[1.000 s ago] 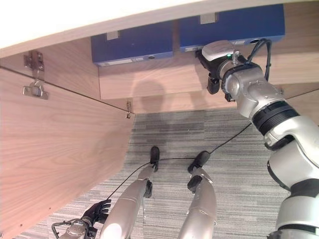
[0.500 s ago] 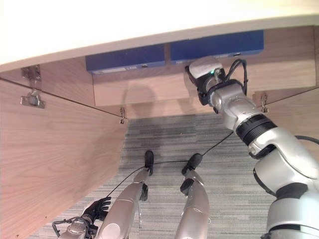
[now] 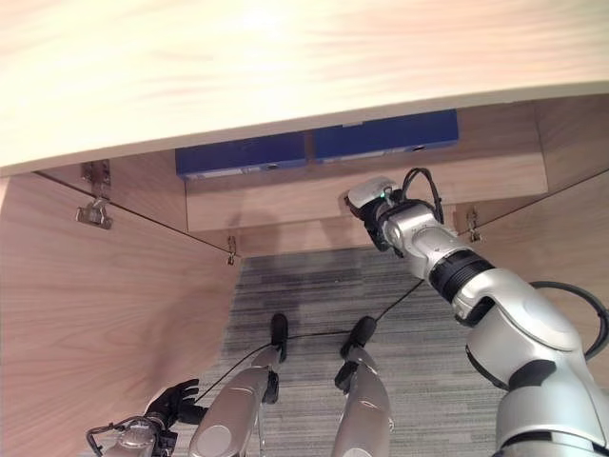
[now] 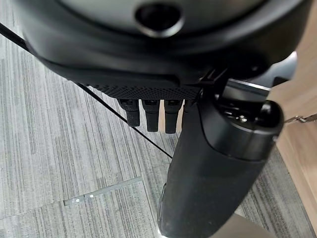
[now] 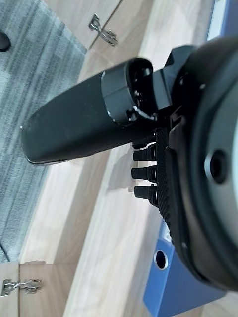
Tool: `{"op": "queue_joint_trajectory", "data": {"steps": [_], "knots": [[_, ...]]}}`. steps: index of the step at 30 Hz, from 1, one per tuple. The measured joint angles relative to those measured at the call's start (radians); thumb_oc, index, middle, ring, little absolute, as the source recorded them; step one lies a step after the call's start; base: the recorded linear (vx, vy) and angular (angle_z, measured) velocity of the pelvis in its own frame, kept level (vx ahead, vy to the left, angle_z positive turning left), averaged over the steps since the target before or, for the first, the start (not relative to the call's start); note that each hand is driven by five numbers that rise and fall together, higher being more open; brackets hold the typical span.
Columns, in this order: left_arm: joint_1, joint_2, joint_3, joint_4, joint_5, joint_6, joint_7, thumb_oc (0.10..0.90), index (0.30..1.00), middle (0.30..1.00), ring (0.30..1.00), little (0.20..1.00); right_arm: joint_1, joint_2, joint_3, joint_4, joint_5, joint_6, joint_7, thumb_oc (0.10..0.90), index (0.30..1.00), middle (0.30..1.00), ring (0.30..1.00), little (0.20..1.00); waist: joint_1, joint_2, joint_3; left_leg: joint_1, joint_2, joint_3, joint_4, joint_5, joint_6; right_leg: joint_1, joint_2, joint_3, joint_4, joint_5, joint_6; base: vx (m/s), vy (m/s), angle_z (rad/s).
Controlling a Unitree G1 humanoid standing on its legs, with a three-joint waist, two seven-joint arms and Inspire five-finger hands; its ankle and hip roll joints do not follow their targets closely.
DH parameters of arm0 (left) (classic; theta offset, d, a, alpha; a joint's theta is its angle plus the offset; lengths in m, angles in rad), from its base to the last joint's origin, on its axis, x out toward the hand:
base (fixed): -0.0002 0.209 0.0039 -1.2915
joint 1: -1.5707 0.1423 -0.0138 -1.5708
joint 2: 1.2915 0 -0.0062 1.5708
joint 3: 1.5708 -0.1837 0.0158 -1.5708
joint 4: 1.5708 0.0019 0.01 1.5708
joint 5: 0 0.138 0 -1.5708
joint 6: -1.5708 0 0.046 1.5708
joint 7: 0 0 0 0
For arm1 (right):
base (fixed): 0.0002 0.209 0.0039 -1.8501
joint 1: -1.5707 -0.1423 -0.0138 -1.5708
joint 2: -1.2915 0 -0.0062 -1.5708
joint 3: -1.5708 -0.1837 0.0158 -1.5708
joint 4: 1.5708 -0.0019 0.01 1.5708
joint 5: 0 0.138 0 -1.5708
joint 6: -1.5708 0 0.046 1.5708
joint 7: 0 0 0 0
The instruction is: Put the empty folder in the office cabinet
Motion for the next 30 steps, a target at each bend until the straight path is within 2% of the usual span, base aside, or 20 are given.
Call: {"op": "queue_joint_trajectory", "data": {"steps": [4,5,7,10,12,15,18,19,20,21,22,25,30], "knots": [[-0.001,-0.001,0.018,0.059,0.007,0.006,-0.006,0.800,0.900,0.900,0.900,0.900,0.056,0.077,-0.043,0.076,0.000,0.001,-0.003,0.800,0.900,0.900,0.900,0.900,-0.005,0.002,-0.012,0.047,0.010,0.002,0.001,-0.011,-0.011,0.051,0.013,-0.002,-0.016,0.002,-0.002,0.04,-0.059,-0.04],[0.003,-0.001,0.020,0.088,0.007,0.007,-0.018,0.800,0.900,0.900,0.900,0.900,0.105,0.102,-0.049,0.081,0.000,0.004,0.006,0.800,0.900,0.900,0.900,0.900,-0.003,0.002,-0.051,0.051,0.017,0.002,0.000,-0.017,-0.016,0.061,0.022,-0.003,-0.026,0.002,-0.003,0.08,-0.063,-0.04],[0.008,-0.002,0.039,0.112,0.017,0.010,-0.022,0.800,0.900,0.900,0.900,0.900,0.158,0.122,-0.051,0.080,0.021,-0.005,0.039,0.800,0.900,0.900,0.900,0.900,-0.004,0.005,-0.067,0.088,0.026,0.005,-0.001,-0.027,-0.022,0.106,0.039,-0.004,-0.049,0.004,-0.003,0.05,-0.061,-0.09],[0.033,-0.003,0.068,0.147,0.037,0.016,-0.020,0.800,0.900,0.900,0.900,0.900,0.273,0.166,-0.062,0.115,0.113,-0.017,0.051,0.800,0.900,0.900,0.900,0.900,-0.026,0.000,-0.129,0.137,0.045,0.014,0.001,-0.039,-0.022,0.162,0.064,-0.001,-0.074,0.005,-0.004,0.06,-0.099,-0.15],[0.026,-0.009,0.070,0.149,0.037,0.019,-0.019,0.800,0.900,0.900,0.900,0.900,0.297,0.173,-0.073,0.149,0.119,-0.017,0.044,0.800,0.900,0.900,0.900,0.900,-0.039,-0.001,-0.145,0.145,0.053,0.016,0.003,-0.055,-0.027,0.174,0.072,-0.002,-0.076,0.004,-0.004,0.09,-0.064,-0.08],[0.029,-0.020,0.089,0.157,0.037,0.022,-0.019,0.800,0.900,0.900,0.900,0.900,0.351,0.191,-0.103,0.199,0.125,-0.004,0.036,0.800,0.900,0.900,0.900,0.900,-0.035,-0.006,-0.173,0.179,0.070,0.014,-0.001,-0.060,-0.035,0.213,0.094,-0.004,-0.097,0.003,-0.007,0.10,-0.066,-0.06],[0.038,-0.047,0.116,0.210,0.049,0.037,-0.014,0.800,0.900,0.900,0.900,0.900,0.445,0.203,-0.156,0.145,0.127,0.010,0.011,0.800,0.900,0.900,0.900,0.900,-0.062,-0.035,-0.244,0.233,0.107,0.013,-0.019,-0.069,-0.056,0.271,0.139,-0.011,-0.129,-0.005,-0.016,0.17,-0.143,-0.08],[0.057,-0.050,0.131,0.220,0.054,0.038,-0.016,0.800,0.900,0.900,0.900,0.900,0.493,0.200,-0.194,0.083,0.129,0.008,0.006,0.800,0.900,0.900,0.900,0.900,-0.069,-0.051,-0.276,0.247,0.119,0.015,-0.029,-0.073,-0.062,0.283,0.153,-0.012,-0.137,-0.013,-0.025,0.14,-0.121,-0.12],[0.081,-0.047,0.162,0.237,0.077,0.043,-0.013,0.800,0.900,0.900,0.900,0.900,0.574,0.162,-0.253,-0.081,0.182,0.011,0.004,0.800,0.900,0.900,0.900,0.900,-0.084,-0.074,-0.315,0.265,0.138,0.022,-0.036,-0.076,-0.069,0.297,0.175,-0.013,-0.150,-0.023,-0.030,0.11,-0.075,-0.23],[0.092,-0.043,0.177,0.258,0.078,0.045,-0.009,0.800,0.900,0.900,0.900,0.900,0.621,0.139,-0.285,-0.171,0.211,0.000,-0.005,0.800,0.900,0.900,0.900,0.900,-0.088,-0.089,-0.342,0.277,0.153,0.032,-0.037,-0.078,-0.073,0.307,0.192,-0.011,-0.159,-0.027,-0.036,0.14,-0.081,-0.29],[0.103,-0.037,0.173,0.288,0.091,0.051,0.001,0.800,0.900,0.900,0.900,0.900,0.639,0.139,-0.296,-0.176,0.256,-0.022,-0.021,0.800,0.900,0.900,0.900,0.900,-0.100,-0.102,-0.380,0.285,0.166,0.035,-0.038,-0.080,-0.076,0.315,0.207,-0.010,-0.166,-0.033,-0.045,0.10,-0.059,-0.20],[0.108,-0.038,0.154,0.291,0.130,0.051,0.005,0.800,0.900,0.900,0.900,0.900,0.686,0.139,-0.333,-0.099,0.320,-0.014,-0.039,0.800,0.900,0.900,0.900,0.900,-0.102,-0.102,-0.423,0.295,0.182,0.030,-0.039,-0.086,-0.081,0.332,0.224,-0.016,-0.173,-0.046,-0.054,0.10,-0.062,0.02],[0.109,-0.040,0.123,0.289,0.155,0.059,0.005,0.800,0.900,0.900,0.900,0.900,0.756,0.170,-0.344,0.066,0.344,0.015,-0.052,0.800,0.900,0.900,0.900,0.900,-0.085,-0.089,-0.427,0.284,0.192,0.018,-0.038,-0.087,-0.081,0.330,0.231,-0.035,-0.176,-0.049,-0.060,0.06,-0.056,0.06]]}}
